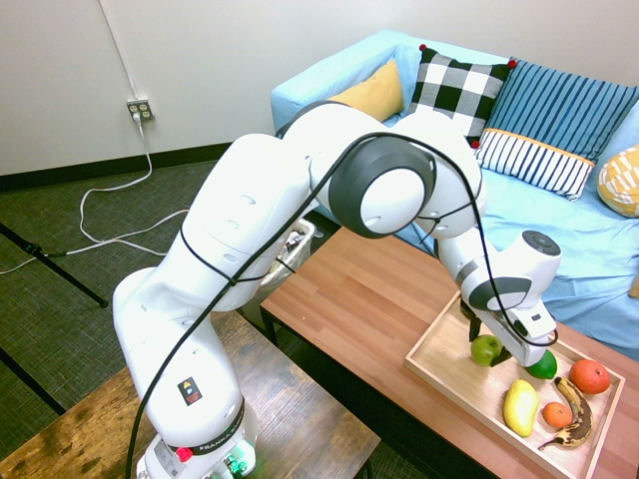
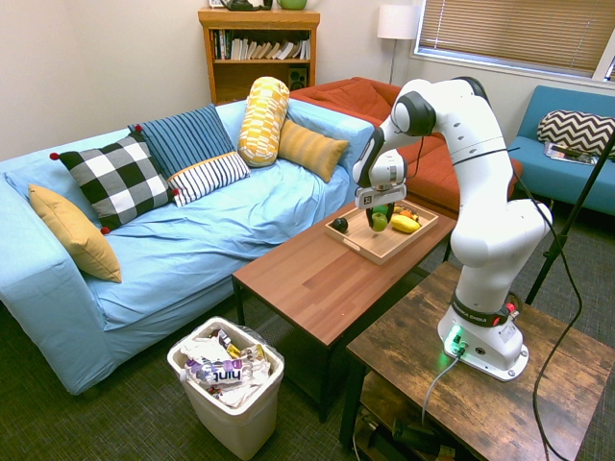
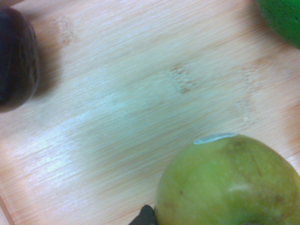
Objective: Put the apple in the tray
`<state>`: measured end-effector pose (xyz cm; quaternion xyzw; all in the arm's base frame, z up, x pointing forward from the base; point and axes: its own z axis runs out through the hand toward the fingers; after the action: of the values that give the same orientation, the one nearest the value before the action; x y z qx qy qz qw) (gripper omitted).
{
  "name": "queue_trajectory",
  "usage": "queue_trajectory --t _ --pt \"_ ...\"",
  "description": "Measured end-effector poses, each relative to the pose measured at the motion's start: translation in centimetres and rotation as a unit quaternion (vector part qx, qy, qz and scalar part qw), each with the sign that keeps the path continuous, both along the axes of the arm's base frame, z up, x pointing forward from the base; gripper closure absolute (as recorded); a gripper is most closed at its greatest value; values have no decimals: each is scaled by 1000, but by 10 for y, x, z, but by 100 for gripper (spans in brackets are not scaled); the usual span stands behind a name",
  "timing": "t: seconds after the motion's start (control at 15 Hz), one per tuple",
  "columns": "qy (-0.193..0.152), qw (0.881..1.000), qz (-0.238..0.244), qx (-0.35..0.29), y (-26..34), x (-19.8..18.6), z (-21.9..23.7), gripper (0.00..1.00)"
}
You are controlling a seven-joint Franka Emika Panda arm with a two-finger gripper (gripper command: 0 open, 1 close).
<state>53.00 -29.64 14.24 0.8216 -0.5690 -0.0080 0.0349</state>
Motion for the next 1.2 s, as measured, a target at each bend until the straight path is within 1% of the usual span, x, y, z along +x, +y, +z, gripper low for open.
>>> queue_trajectory --t 0.27,0.33,0.73,1.0,1.2 --pt "10 1000 7 11 5 -3 -17 100" --pt "12 1000 9 14 8 -4 -22 0" --pt "11 1000 13 17 9 -4 -26 0" --pt "18 999 20 26 21 -5 -46 0" --pt "8 1000 21 20 19 -1 -35 0"
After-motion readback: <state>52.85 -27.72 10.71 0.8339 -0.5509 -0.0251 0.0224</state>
